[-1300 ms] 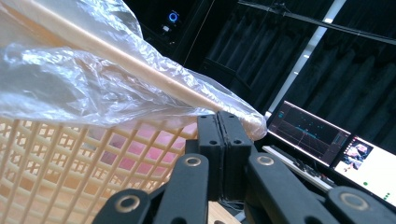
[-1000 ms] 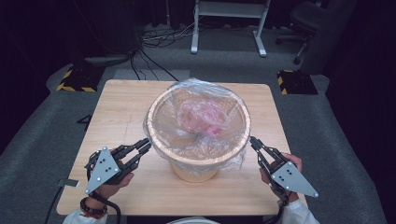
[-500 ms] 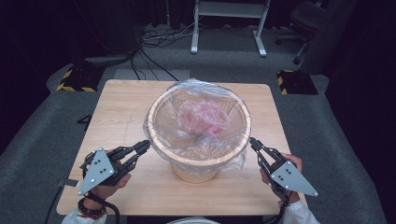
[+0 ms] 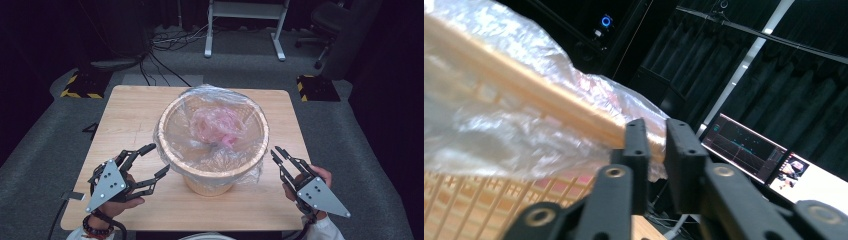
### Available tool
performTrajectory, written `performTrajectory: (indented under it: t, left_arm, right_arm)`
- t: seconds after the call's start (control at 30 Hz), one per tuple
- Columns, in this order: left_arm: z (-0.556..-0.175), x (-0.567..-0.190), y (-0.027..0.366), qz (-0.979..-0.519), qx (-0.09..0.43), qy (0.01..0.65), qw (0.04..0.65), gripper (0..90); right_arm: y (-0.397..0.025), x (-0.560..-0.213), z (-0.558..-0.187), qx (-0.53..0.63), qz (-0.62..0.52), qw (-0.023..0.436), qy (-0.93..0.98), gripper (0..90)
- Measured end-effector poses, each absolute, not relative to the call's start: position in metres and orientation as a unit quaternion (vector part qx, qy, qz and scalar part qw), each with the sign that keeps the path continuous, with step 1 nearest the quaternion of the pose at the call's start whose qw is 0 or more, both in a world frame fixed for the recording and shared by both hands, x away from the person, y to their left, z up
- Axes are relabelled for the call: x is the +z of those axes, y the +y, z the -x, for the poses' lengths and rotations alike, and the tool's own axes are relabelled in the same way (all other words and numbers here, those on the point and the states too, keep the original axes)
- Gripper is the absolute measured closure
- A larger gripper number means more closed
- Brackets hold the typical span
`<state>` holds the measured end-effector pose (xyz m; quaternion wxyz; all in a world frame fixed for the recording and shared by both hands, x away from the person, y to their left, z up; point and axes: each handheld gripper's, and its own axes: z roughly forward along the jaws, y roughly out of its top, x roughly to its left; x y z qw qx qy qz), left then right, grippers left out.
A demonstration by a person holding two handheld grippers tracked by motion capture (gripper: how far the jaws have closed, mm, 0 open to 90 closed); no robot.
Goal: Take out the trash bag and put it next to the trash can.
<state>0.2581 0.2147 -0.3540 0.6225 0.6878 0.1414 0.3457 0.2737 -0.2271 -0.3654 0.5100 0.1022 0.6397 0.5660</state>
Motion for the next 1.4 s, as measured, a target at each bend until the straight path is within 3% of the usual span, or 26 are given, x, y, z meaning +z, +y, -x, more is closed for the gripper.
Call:
performTrajectory:
  t: [0.2, 0.37, 0.47, 0.57, 0.7, 0.9, 1.33, 1.4]
  left_arm:
    - [-0.251, -0.352, 0.201, -0.702, 0.336, 0.103, 0.62, 35.5]
    - [-0.249, -0.351, 0.197, -0.695, 0.358, 0.11, 0.614, 53.5]
    - [-0.248, -0.349, 0.197, -0.695, 0.366, 0.103, 0.61, 65.2]
    - [-0.249, -0.348, 0.197, -0.696, 0.372, 0.1, 0.606, 75.4]
    - [-0.251, -0.346, 0.195, -0.693, 0.375, 0.1, 0.607, 87.4]
    - [-0.256, -0.343, 0.195, -0.688, 0.38, 0.107, 0.609, 89.6]
    - [-0.269, -0.34, 0.196, -0.689, 0.386, 0.126, 0.6, 89.3]
    - [-0.271, -0.34, 0.198, -0.688, 0.371, 0.13, 0.61, 76.9]
  right_arm:
    - [-0.224, -0.38, -0.265, 0.541, -0.101, 0.506, 0.664, 56.2]
    - [-0.215, -0.402, -0.259, 0.522, -0.085, 0.499, 0.686, 42.7]
    - [-0.204, -0.408, -0.255, 0.499, -0.063, 0.52, 0.69, 41.7]
    - [-0.199, -0.405, -0.251, 0.499, -0.055, 0.543, 0.673, 47.4]
    - [-0.195, -0.397, -0.245, 0.49, -0.043, 0.578, 0.652, 67.0]
    - [-0.198, -0.385, -0.242, 0.499, -0.039, 0.576, 0.646, 89.7]
    - [-0.2, -0.367, -0.243, 0.541, -0.059, 0.569, 0.617, 89.7]
    - [-0.201, -0.365, -0.246, 0.548, -0.075, 0.559, 0.618, 89.9]
